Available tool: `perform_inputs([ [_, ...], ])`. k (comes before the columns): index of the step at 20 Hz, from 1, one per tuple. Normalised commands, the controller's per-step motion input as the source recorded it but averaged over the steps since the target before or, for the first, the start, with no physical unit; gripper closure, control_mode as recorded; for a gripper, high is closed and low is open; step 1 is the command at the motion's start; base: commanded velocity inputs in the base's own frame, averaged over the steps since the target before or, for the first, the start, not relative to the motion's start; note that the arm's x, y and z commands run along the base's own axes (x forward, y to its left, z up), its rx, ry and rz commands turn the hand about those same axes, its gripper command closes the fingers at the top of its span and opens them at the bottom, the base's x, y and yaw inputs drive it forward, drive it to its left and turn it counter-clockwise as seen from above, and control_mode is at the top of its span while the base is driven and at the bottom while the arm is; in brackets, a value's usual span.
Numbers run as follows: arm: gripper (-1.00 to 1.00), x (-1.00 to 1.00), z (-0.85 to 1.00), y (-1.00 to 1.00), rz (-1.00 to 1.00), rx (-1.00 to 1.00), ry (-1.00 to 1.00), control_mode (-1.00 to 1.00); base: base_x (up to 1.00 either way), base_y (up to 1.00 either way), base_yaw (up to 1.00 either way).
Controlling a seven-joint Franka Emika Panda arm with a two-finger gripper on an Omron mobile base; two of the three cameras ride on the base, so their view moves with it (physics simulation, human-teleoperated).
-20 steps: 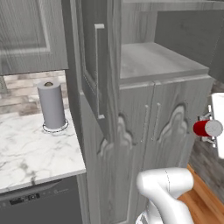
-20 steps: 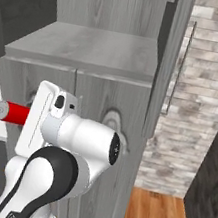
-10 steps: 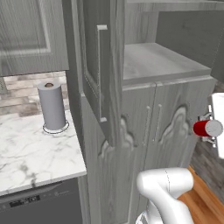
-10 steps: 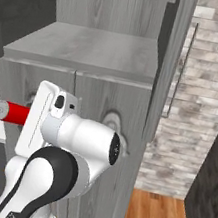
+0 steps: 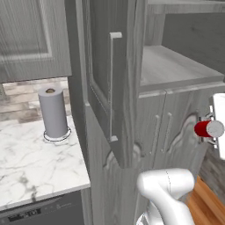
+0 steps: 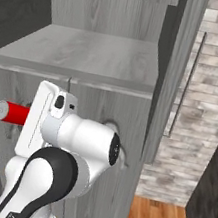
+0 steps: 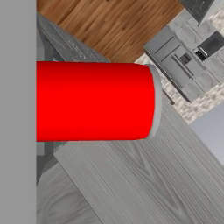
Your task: Pick the can from the counter and place it in the open cabinet.
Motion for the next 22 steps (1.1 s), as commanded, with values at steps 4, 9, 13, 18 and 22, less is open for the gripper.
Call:
perform_inputs([
  [4,1.00,0.00,0.00,0.00,0.00,0.00,0.00,1.00,0.42,0.18,0.00],
  [9,1.00,0.00,0.00,0.00,0.00,0.00,0.00,1.00,0.38,0.19,0.00],
  [13,1.00,0.00,0.00,0.00,0.00,0.00,0.00,1.00,0.31,0.16,0.00],
  [18,1.00,0.00,0.00,0.00,0.00,0.00,0.00,-1.00,0.05,0.01,0.00],
  [22,1.00,0.00,0.00,0.00,0.00,0.00,0.00,-1.00,0.00,0.00,0.00],
])
